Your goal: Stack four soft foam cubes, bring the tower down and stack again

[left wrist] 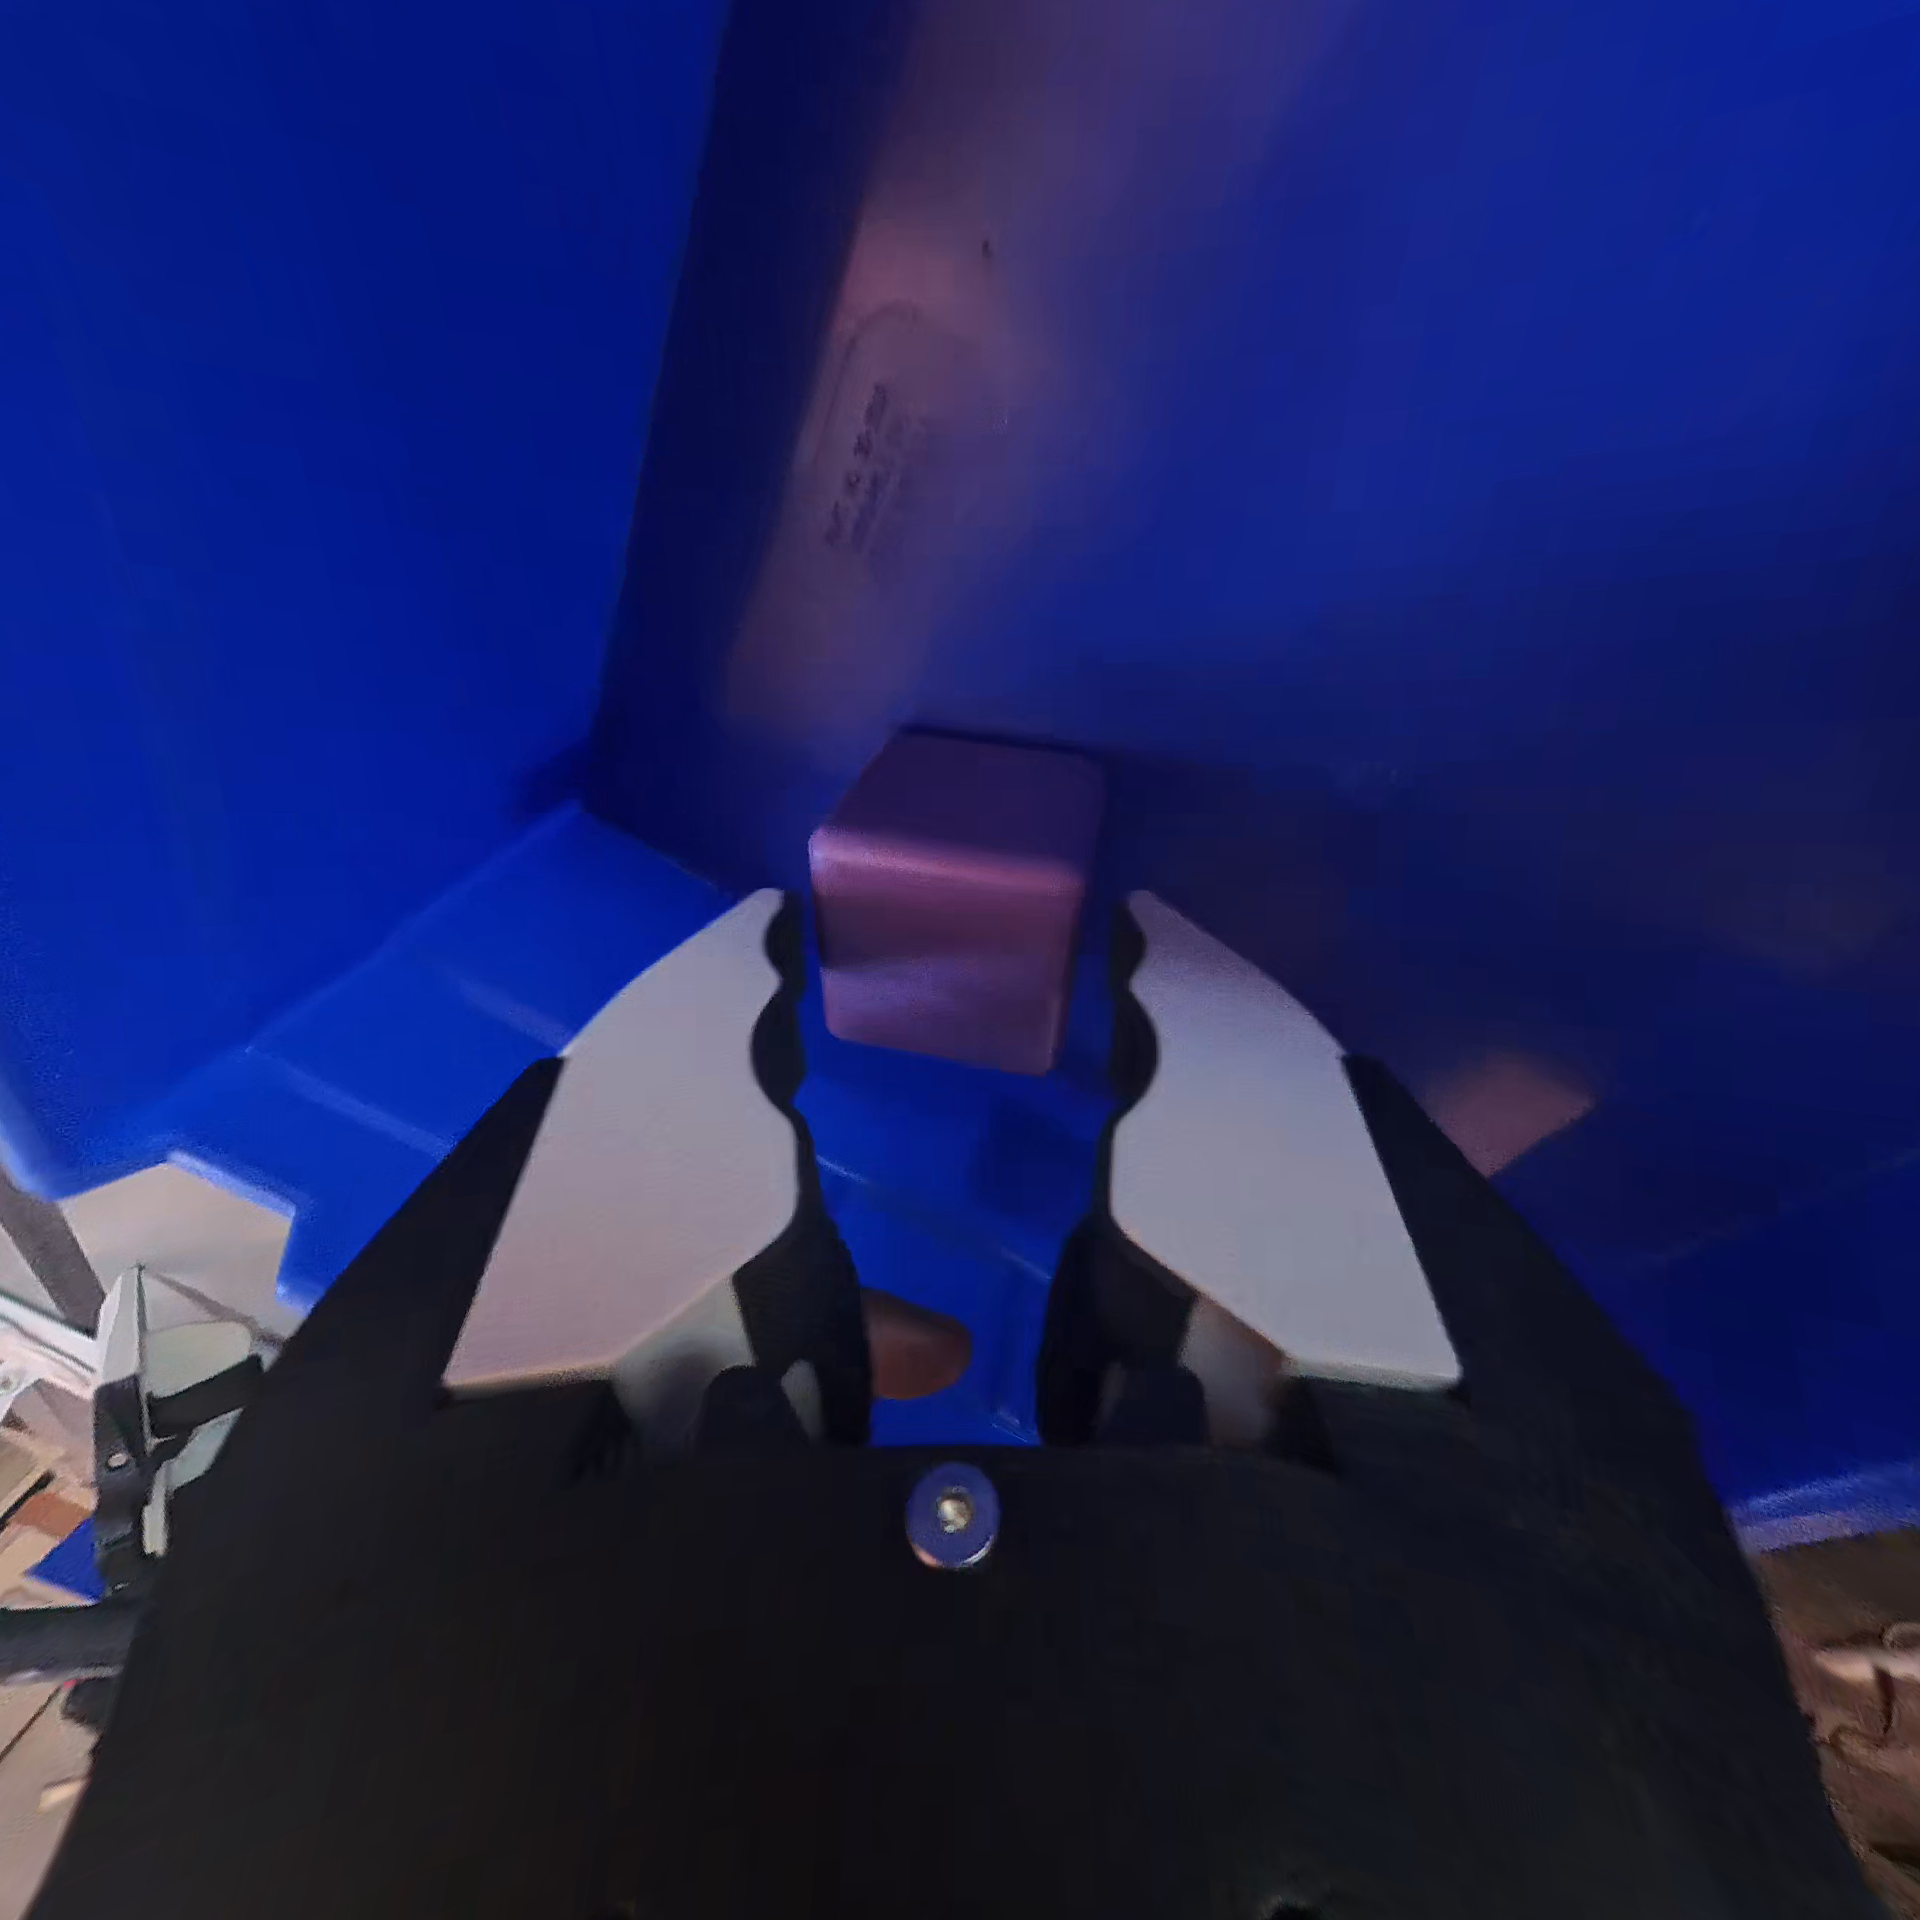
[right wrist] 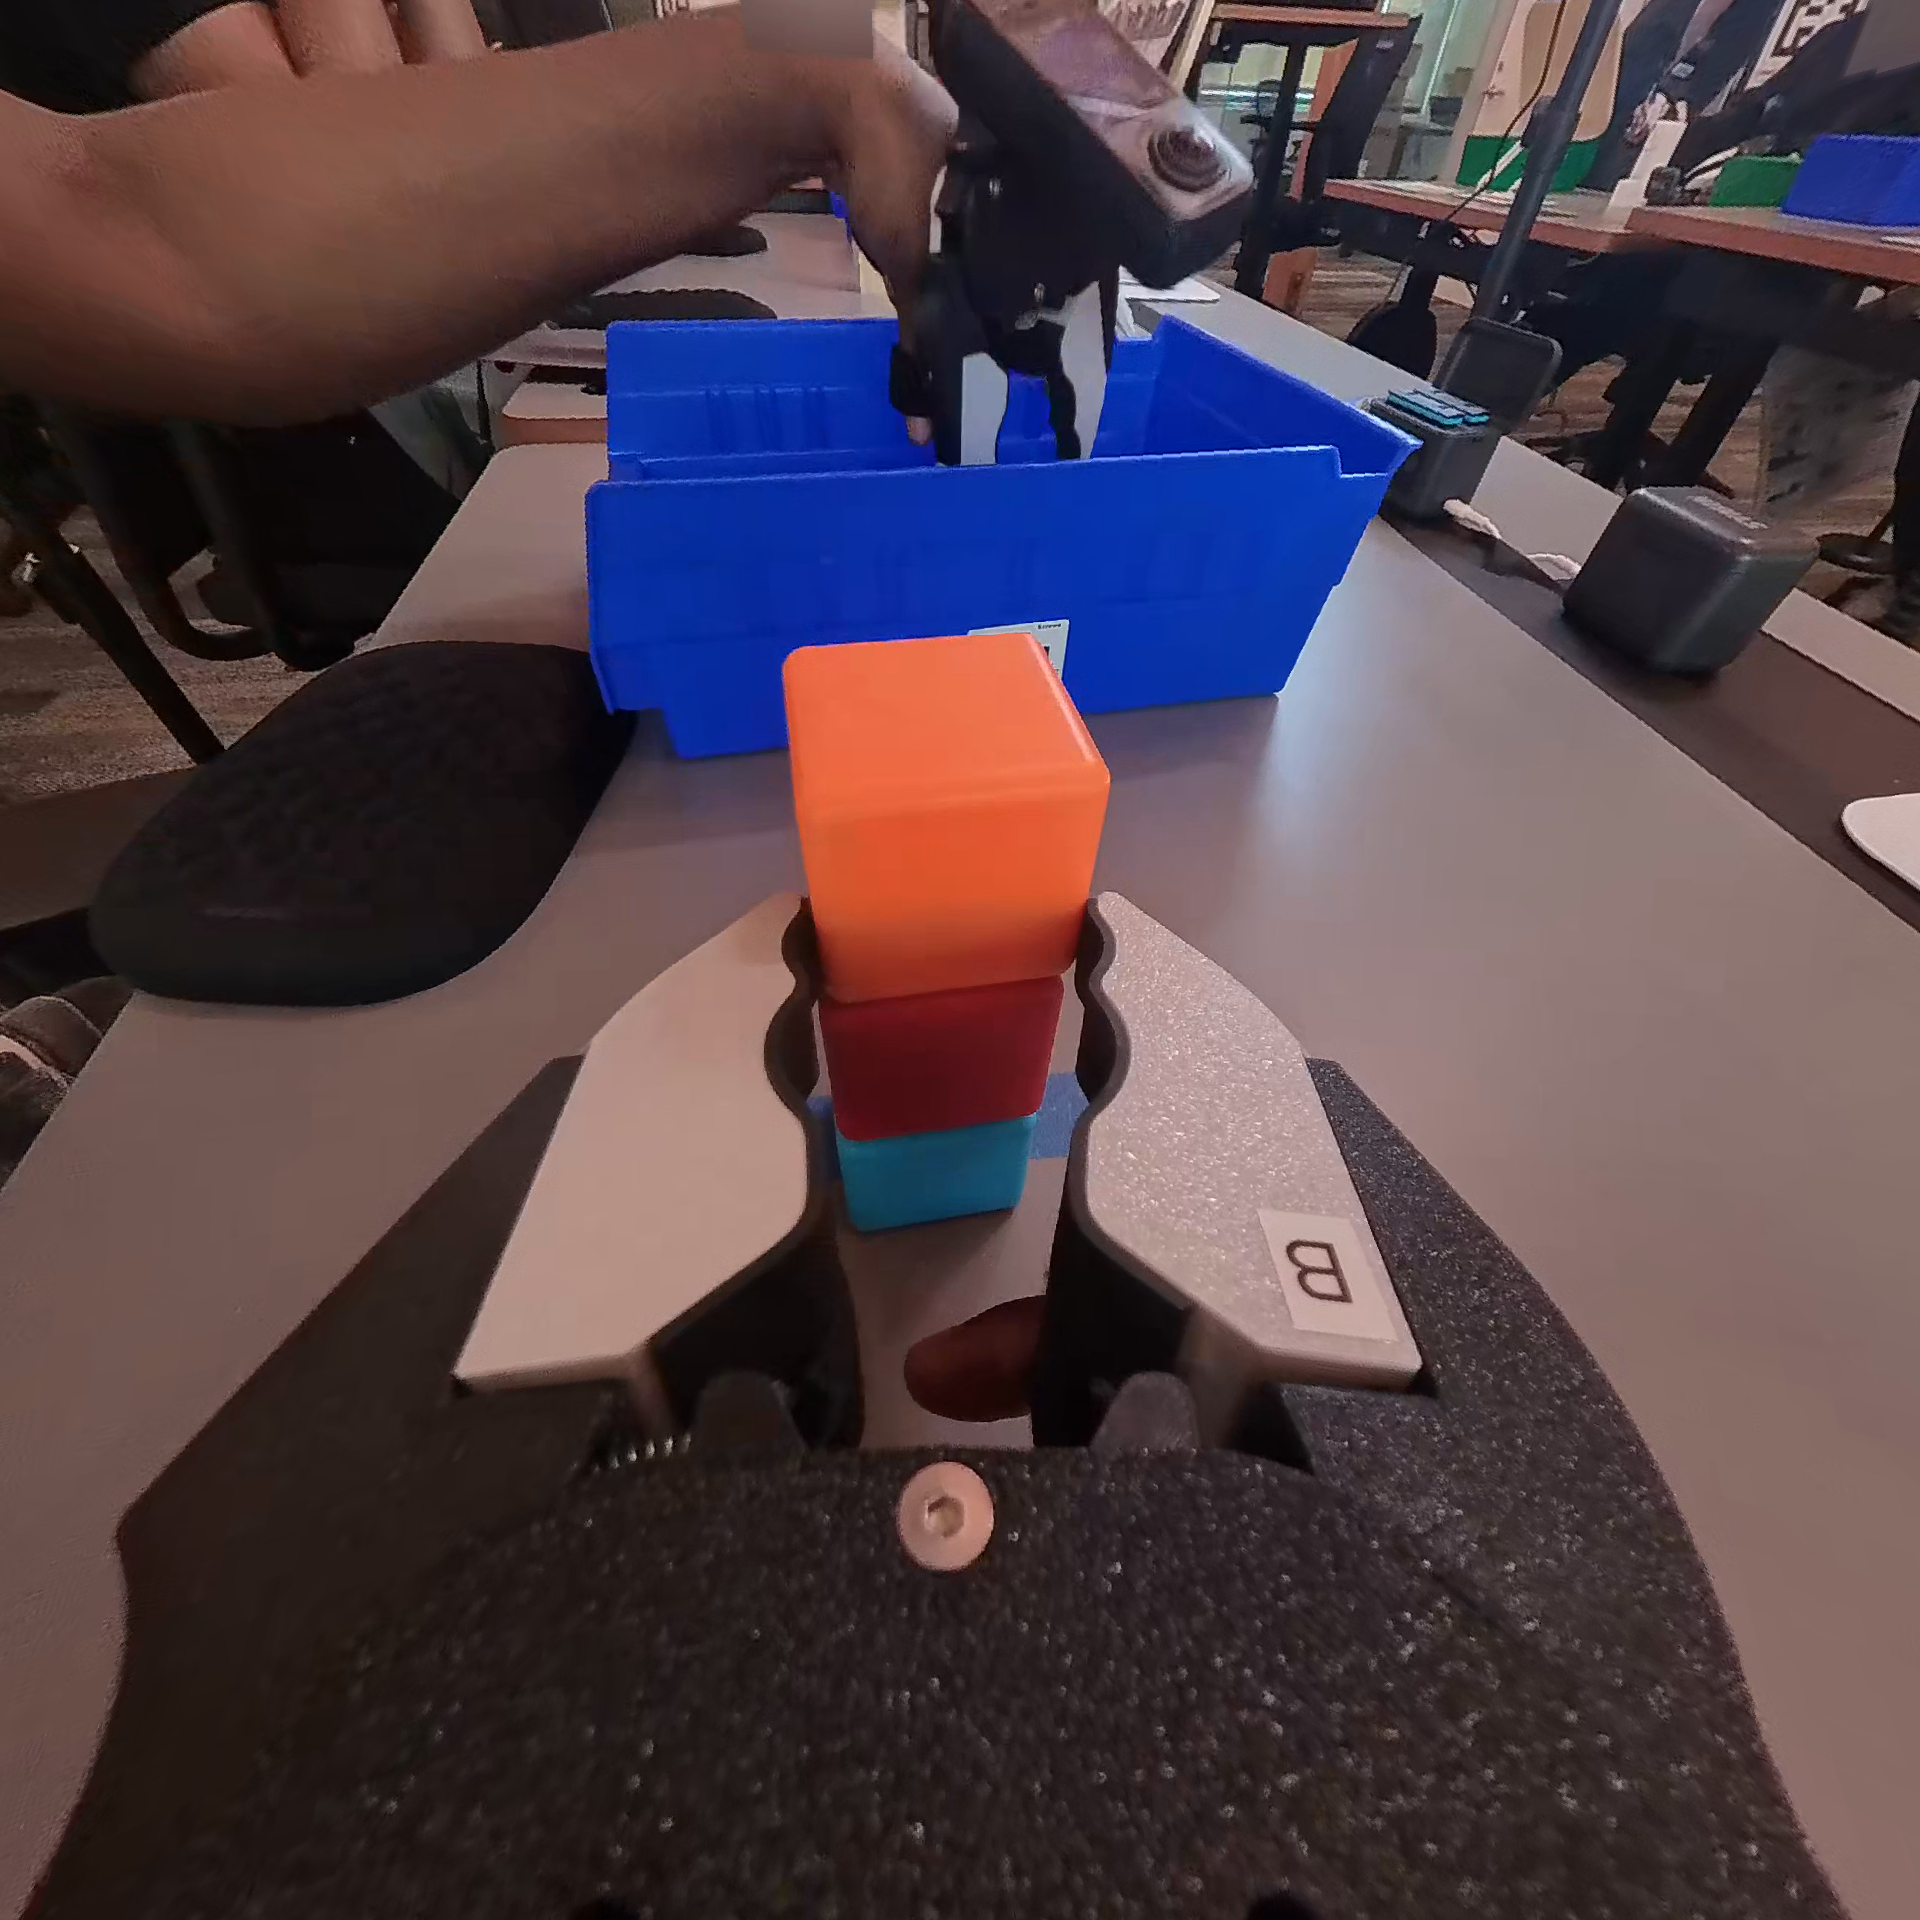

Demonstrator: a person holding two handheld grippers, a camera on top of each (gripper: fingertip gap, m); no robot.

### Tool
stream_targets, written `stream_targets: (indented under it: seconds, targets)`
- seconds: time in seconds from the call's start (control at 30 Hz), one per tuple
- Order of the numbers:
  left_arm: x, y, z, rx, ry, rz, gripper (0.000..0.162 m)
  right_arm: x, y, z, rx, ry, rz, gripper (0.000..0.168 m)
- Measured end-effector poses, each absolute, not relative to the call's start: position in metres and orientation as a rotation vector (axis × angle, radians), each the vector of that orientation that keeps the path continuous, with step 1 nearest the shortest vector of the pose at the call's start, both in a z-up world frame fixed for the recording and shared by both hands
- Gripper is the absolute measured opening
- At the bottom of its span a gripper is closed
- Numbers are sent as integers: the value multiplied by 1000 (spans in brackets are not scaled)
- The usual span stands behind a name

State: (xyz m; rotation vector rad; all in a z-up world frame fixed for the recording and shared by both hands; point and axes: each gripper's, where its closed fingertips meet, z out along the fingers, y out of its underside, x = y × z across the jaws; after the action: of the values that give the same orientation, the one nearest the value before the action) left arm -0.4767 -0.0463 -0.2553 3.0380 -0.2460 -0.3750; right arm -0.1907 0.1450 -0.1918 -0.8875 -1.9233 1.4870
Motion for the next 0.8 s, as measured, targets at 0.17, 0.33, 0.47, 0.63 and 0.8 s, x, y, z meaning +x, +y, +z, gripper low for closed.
stream_targets:
  seconds: [0.17,0.33,0.47,0.63,0.8]
  targets:
    - [-470,-49,-243,3035,-267,-325,50,-191,145,-192,-886,-1924,1483,47]
    - [-421,-12,-171,3118,-184,-402,50,-191,145,-192,-888,-1925,1484,47]
    - [-354,35,-118,3158,-407,-483,50,-191,145,-192,-888,-1924,1483,47]
    - [-261,96,-95,3164,-887,-472,50,-191,145,-192,-891,-1924,1479,47]
    - [-212,129,-109,3109,-1071,-459,50,-191,145,-192,-893,-1924,1476,47]
